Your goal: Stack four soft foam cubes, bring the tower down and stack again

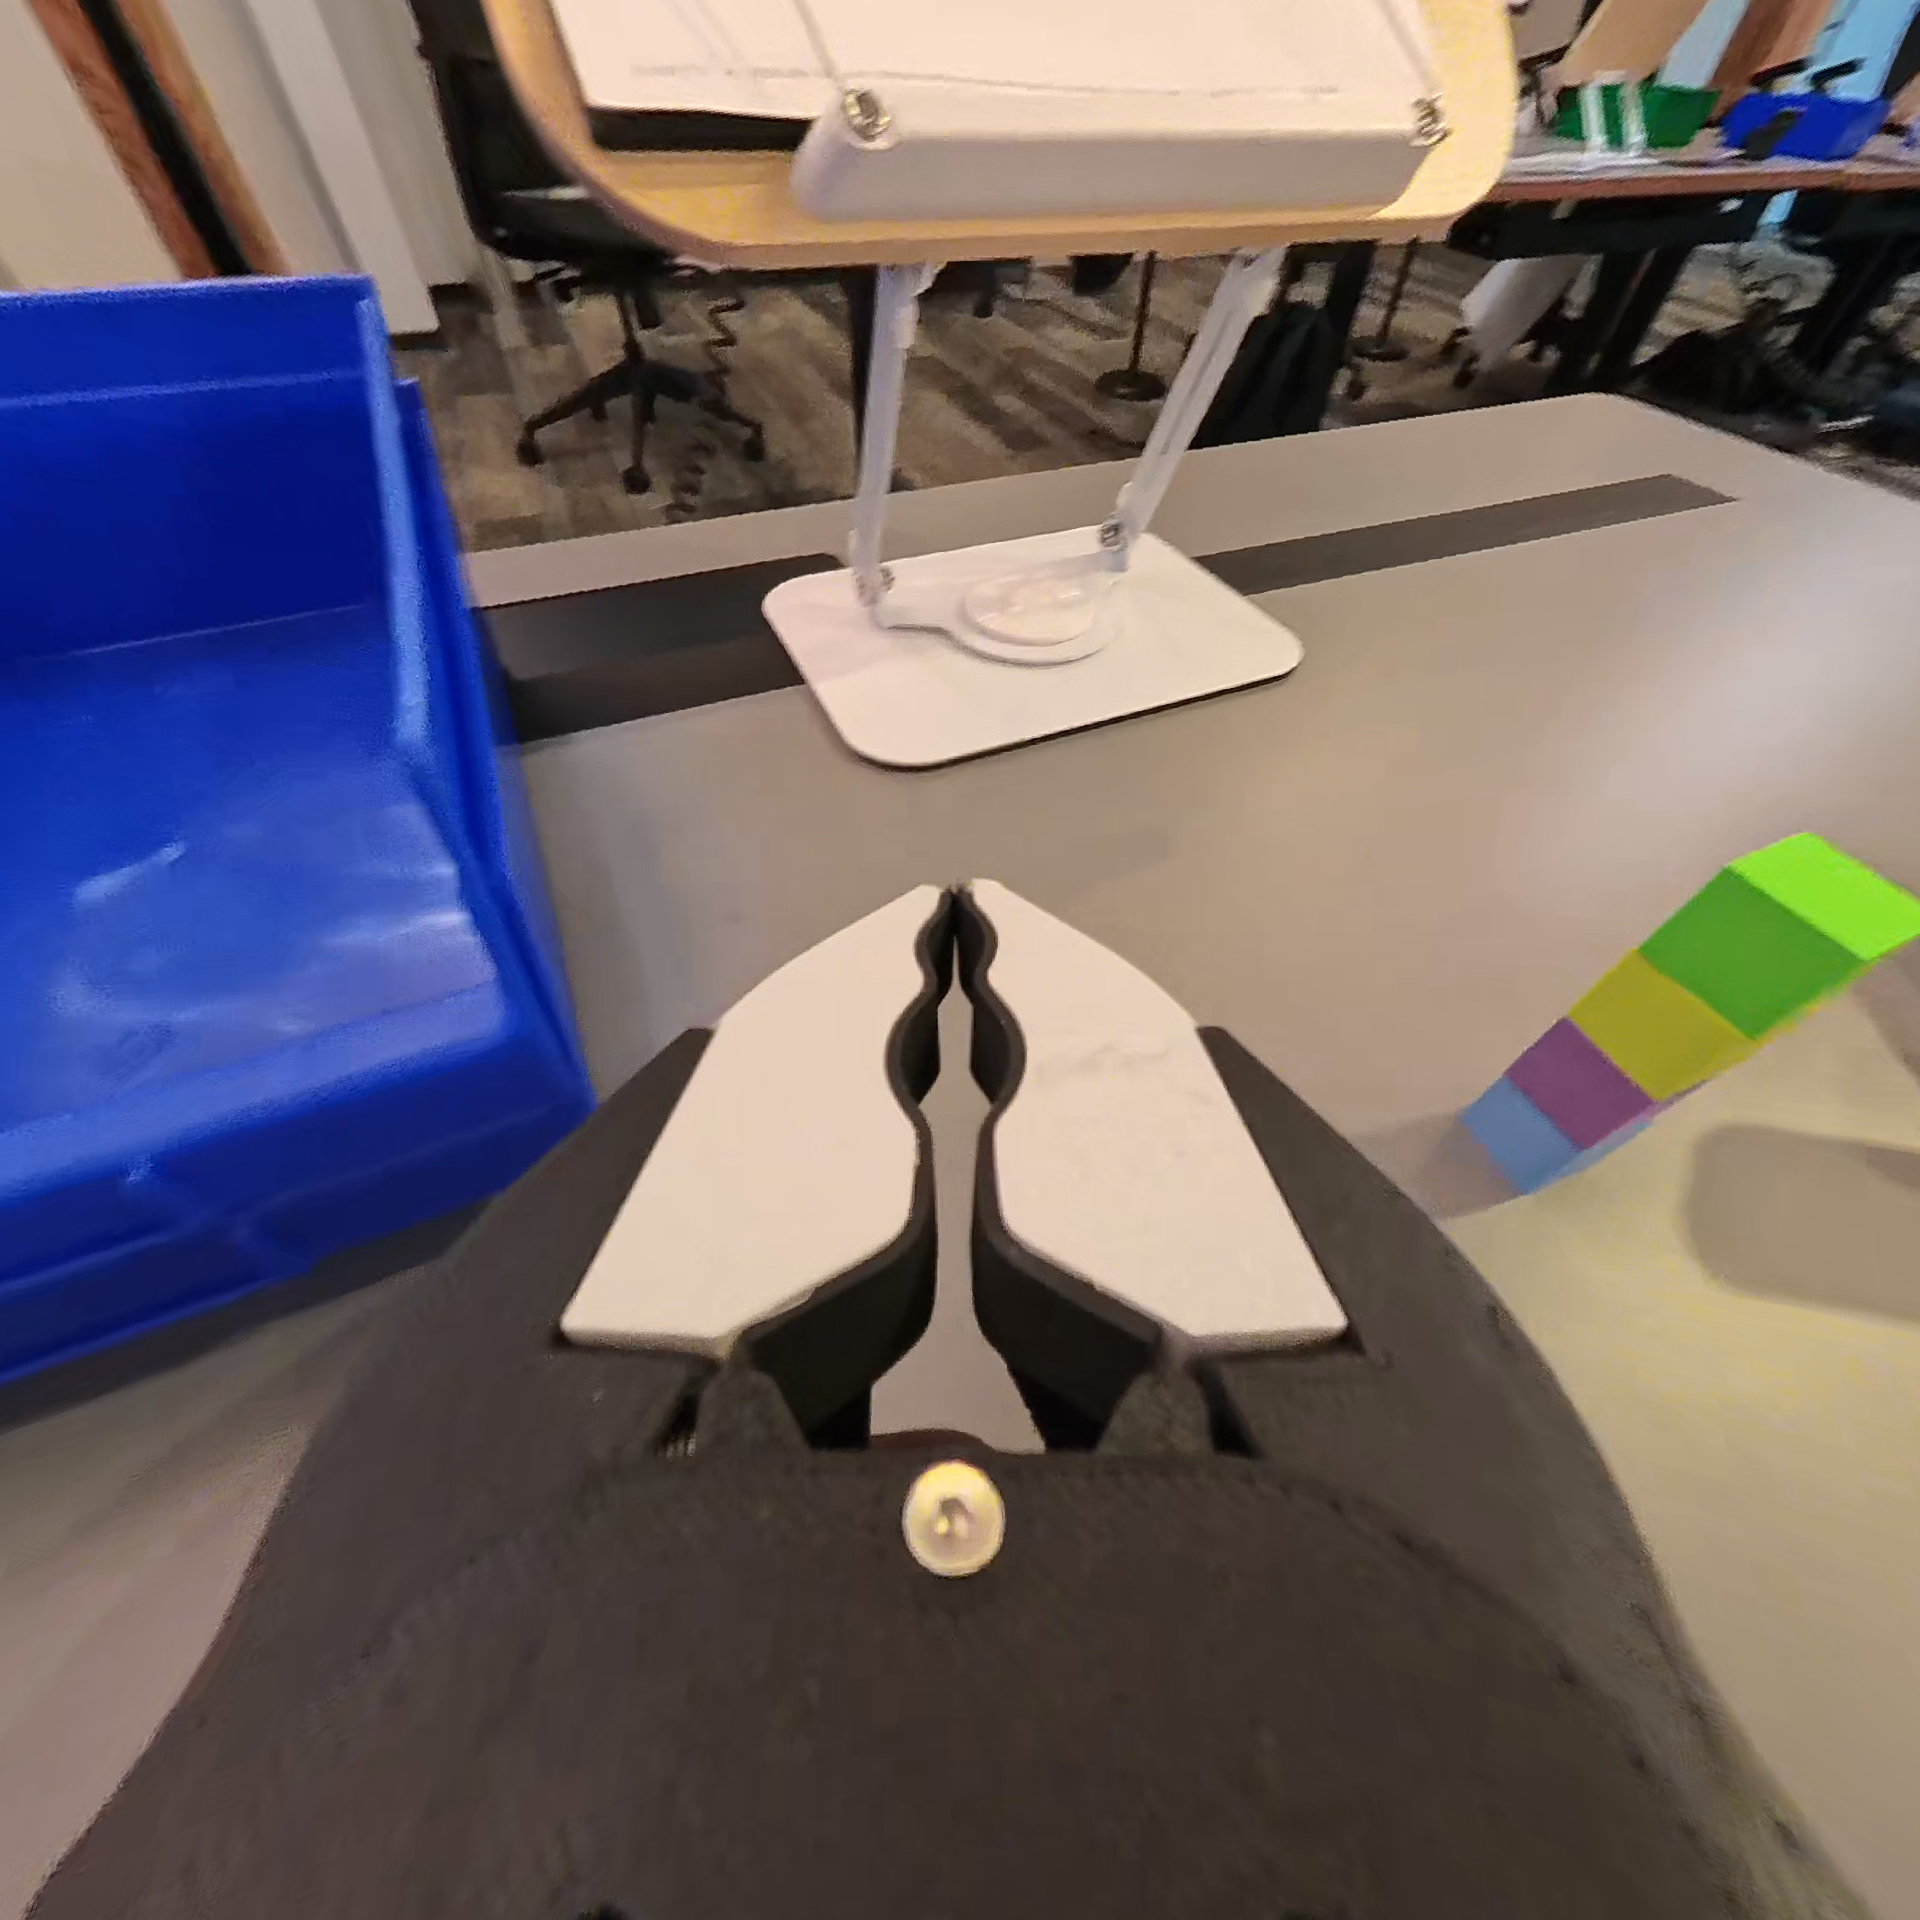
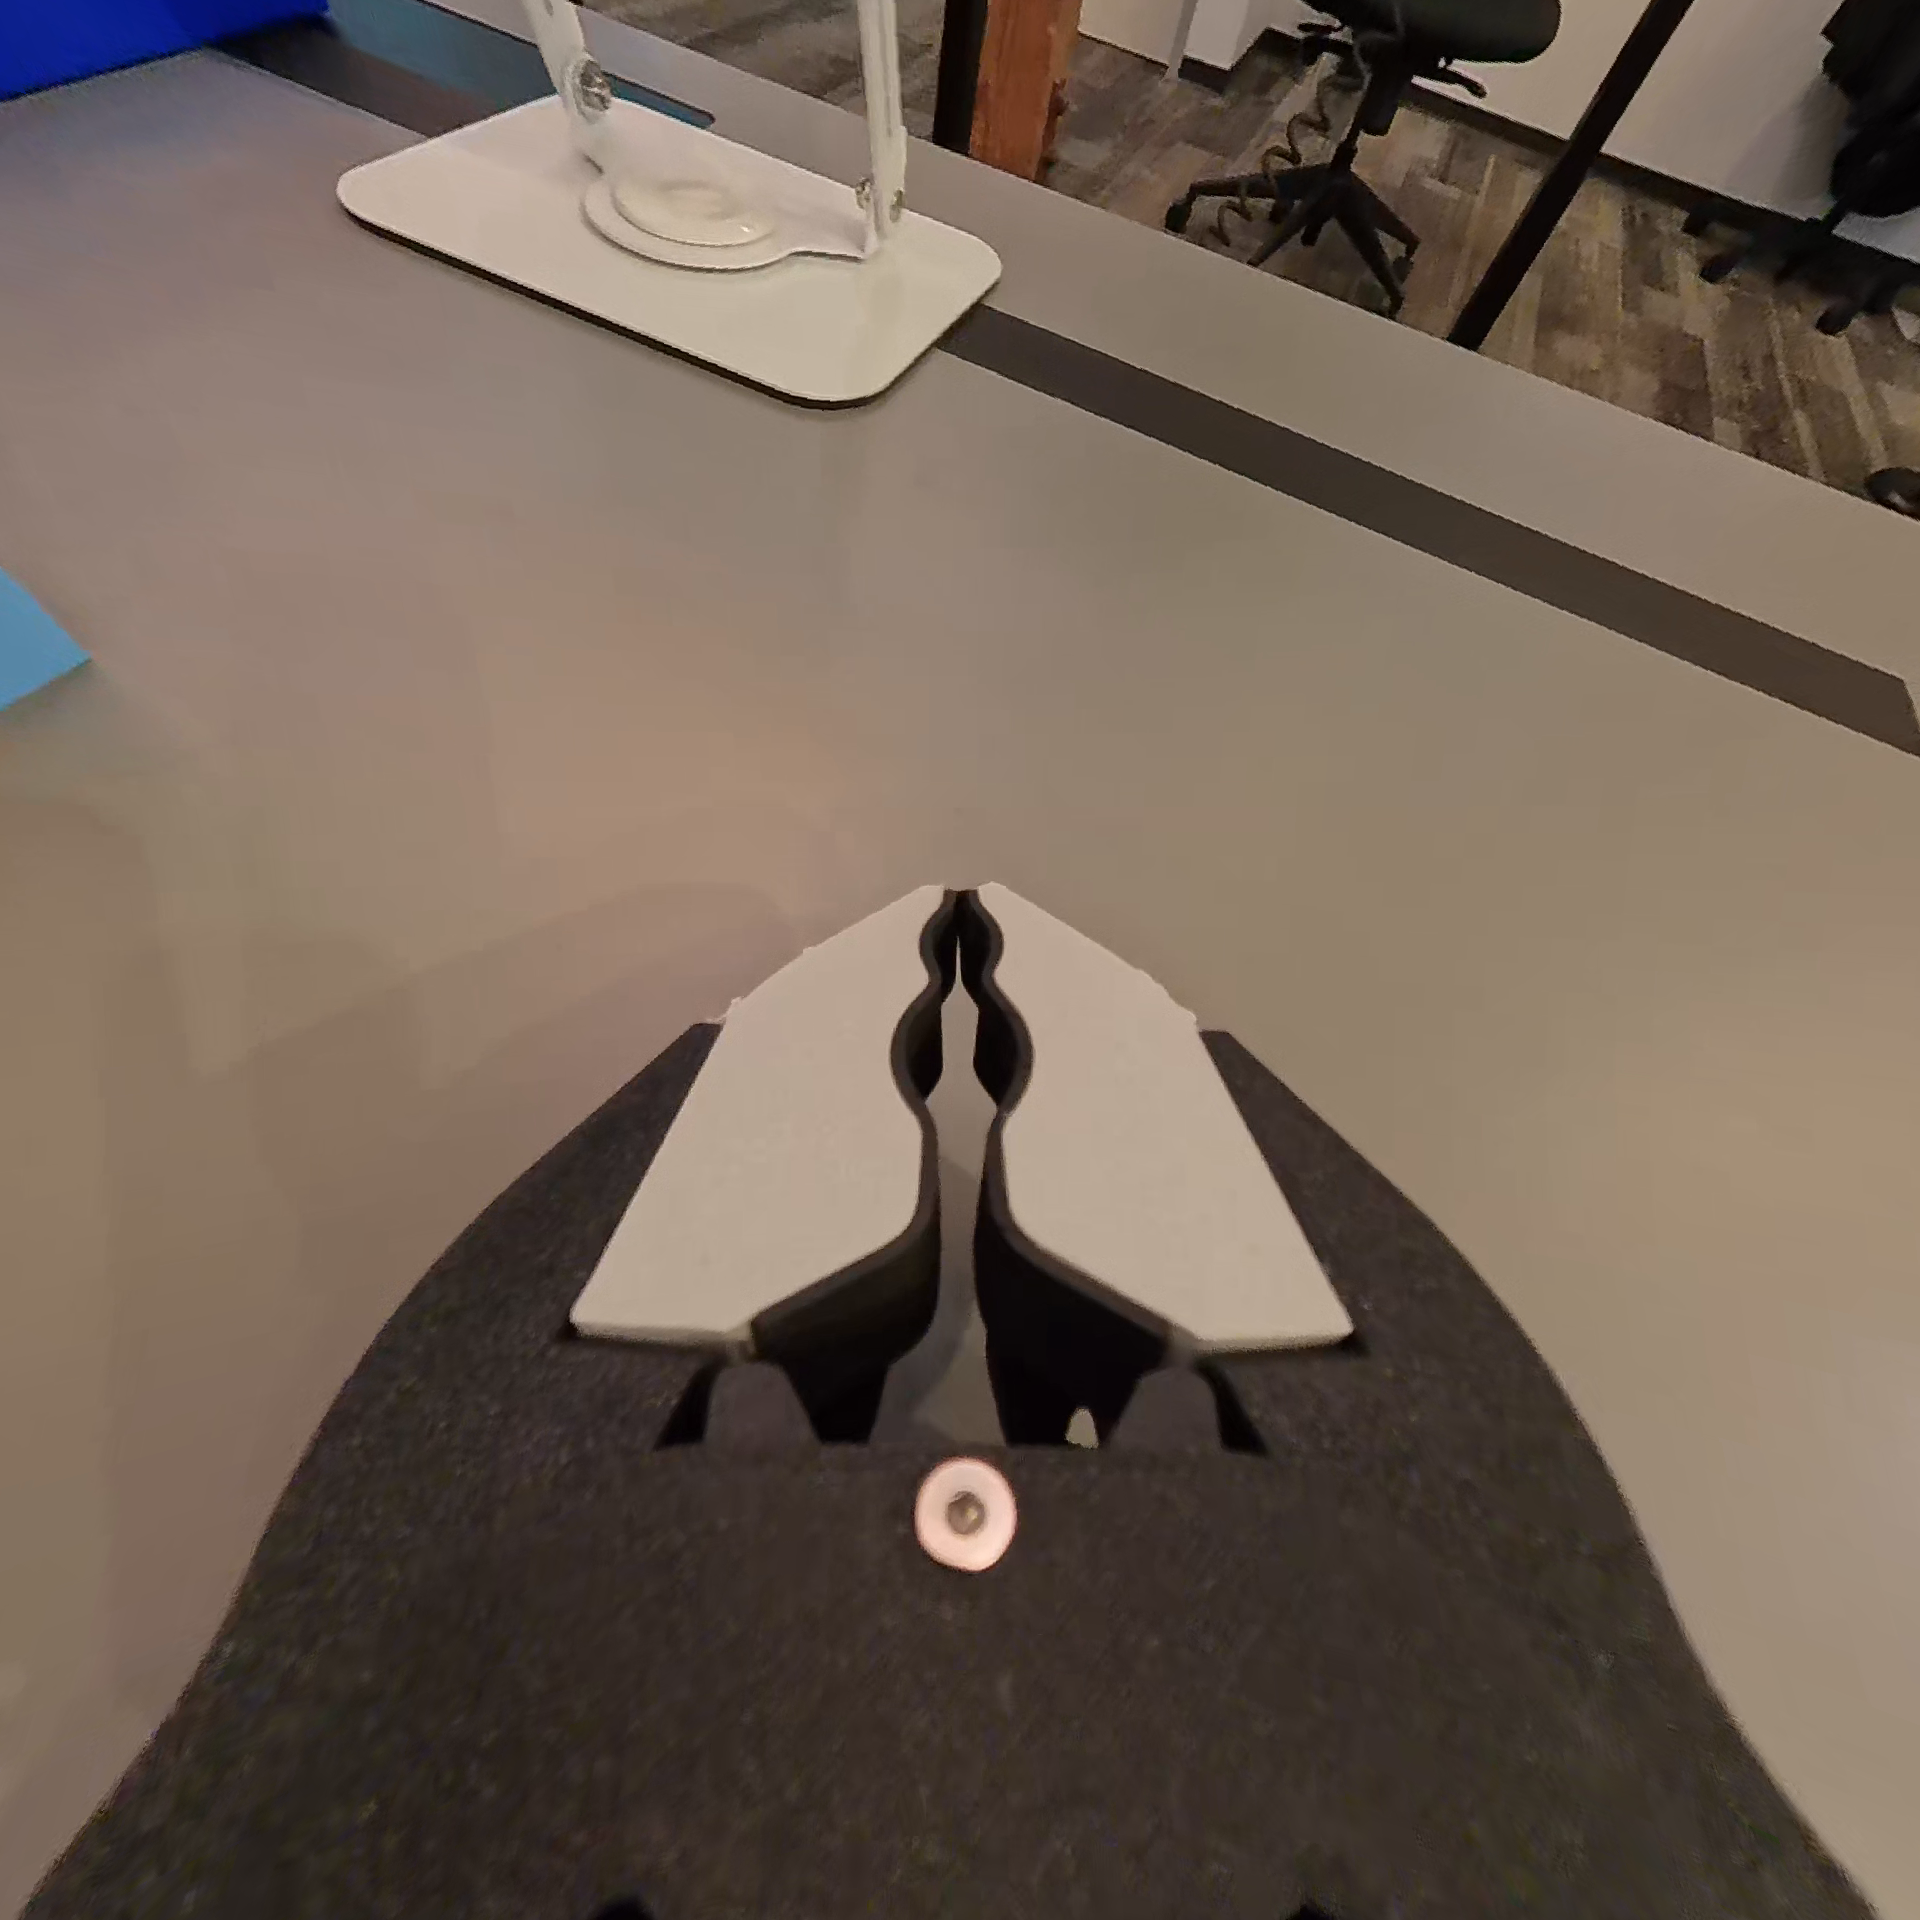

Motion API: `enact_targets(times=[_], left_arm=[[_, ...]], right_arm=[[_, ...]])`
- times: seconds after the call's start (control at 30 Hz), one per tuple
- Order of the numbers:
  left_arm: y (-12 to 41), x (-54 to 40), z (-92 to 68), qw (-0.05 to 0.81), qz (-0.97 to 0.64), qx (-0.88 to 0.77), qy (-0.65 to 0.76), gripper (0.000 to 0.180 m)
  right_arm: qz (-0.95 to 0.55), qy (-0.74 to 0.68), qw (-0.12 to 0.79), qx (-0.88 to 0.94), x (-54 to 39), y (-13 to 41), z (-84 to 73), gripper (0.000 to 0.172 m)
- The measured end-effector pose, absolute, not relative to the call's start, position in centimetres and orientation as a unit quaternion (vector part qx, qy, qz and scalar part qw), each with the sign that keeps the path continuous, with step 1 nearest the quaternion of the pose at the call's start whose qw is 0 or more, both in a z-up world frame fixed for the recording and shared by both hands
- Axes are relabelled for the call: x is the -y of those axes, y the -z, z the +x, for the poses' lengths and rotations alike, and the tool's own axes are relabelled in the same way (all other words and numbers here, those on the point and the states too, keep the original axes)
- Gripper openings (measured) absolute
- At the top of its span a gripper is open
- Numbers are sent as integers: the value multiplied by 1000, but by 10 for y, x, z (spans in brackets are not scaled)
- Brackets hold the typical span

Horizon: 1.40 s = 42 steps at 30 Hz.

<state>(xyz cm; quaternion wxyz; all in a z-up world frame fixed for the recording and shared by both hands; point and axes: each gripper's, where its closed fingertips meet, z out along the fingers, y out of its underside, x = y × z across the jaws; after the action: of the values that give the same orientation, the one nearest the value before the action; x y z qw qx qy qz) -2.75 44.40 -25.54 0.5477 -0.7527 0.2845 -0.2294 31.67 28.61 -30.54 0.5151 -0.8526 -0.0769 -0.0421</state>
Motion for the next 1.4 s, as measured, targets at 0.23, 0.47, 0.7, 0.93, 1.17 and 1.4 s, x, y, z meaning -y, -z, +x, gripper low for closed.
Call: enact_targets(times=[0.23,0.47,0.7,0.93,1.17,1.4], left_arm=[[273,-438,-51,521,-803,-237,165,0],[323,-384,105,412,-821,-345,192,0],[312,-392,117,415,-810,-318,266,0],[307,-426,71,430,-807,-289,283,0],[300,-435,57,444,-795,-281,304,0],[299,-431,64,455,-783,-316,282,0]], right_arm=[[-854,50,514,59,-281,305,335,0],[-854,40,517,47,-281,304,340,0],[-846,34,531,11,-268,298,366,0],[-839,6,544,-32,-262,294,390,0],[-828,-14,557,-67,-252,289,407,0],[-830,-9,553,-65,-247,290,412,0]])
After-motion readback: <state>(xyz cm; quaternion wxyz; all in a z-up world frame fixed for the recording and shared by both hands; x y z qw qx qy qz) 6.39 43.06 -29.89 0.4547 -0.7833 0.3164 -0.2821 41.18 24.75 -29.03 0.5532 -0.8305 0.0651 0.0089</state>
